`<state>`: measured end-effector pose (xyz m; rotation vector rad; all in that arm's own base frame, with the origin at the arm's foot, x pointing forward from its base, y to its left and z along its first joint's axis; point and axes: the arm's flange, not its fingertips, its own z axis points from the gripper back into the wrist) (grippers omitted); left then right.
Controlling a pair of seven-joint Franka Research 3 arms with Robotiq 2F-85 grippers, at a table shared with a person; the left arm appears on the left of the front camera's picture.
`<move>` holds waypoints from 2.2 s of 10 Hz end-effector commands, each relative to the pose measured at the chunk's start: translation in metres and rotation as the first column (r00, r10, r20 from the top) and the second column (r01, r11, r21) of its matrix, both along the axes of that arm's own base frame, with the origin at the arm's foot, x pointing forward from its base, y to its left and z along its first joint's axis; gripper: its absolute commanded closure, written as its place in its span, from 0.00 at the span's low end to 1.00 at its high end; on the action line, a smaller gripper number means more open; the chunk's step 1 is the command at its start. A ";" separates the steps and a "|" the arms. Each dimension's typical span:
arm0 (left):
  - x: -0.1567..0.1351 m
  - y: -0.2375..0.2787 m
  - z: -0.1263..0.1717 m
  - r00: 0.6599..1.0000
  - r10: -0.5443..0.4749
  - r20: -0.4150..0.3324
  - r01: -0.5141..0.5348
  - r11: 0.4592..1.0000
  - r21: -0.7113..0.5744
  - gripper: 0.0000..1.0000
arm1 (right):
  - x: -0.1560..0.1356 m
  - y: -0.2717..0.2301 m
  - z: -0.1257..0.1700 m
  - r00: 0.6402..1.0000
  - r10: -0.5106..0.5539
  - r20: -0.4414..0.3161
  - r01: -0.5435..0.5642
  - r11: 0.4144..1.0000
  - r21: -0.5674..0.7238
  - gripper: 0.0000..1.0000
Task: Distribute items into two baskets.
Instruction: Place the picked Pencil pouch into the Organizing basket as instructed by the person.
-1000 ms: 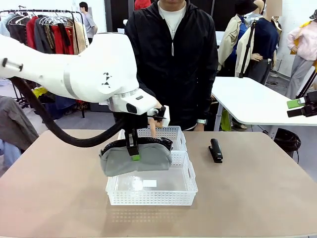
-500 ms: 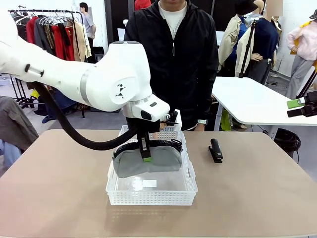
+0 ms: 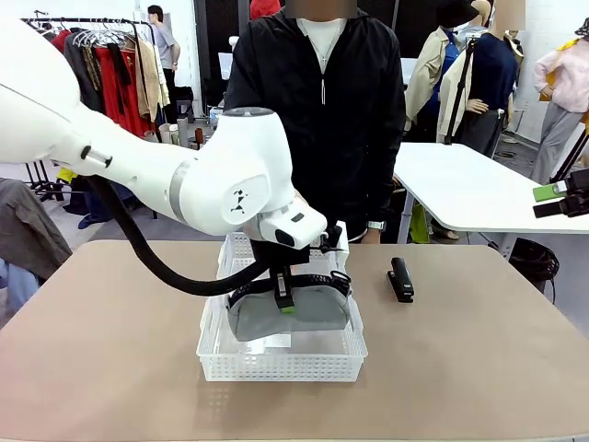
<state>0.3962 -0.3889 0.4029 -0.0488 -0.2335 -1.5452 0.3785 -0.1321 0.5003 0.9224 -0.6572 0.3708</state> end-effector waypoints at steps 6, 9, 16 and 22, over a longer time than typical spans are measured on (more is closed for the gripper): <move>0.002 -0.004 -0.040 1.000 0.002 0.007 -0.003 0.999 0.047 1.00 | -0.001 0.002 0.002 1.000 -0.001 0.003 0.001 1.000 0.012 0.00; 0.004 0.000 -0.047 1.000 0.009 -0.011 -0.008 0.999 0.043 1.00 | -0.001 0.002 0.002 1.000 -0.001 0.003 0.001 1.000 0.012 0.00; 0.001 0.016 -0.026 0.999 0.036 -0.036 -0.035 0.999 0.035 0.00 | -0.001 0.002 0.002 1.000 -0.001 0.003 0.001 1.000 0.012 0.00; -0.010 0.037 0.022 0.994 0.112 -0.002 -0.112 0.994 -0.009 0.00 | -0.001 0.002 0.002 1.000 -0.001 0.003 0.001 1.000 0.012 0.00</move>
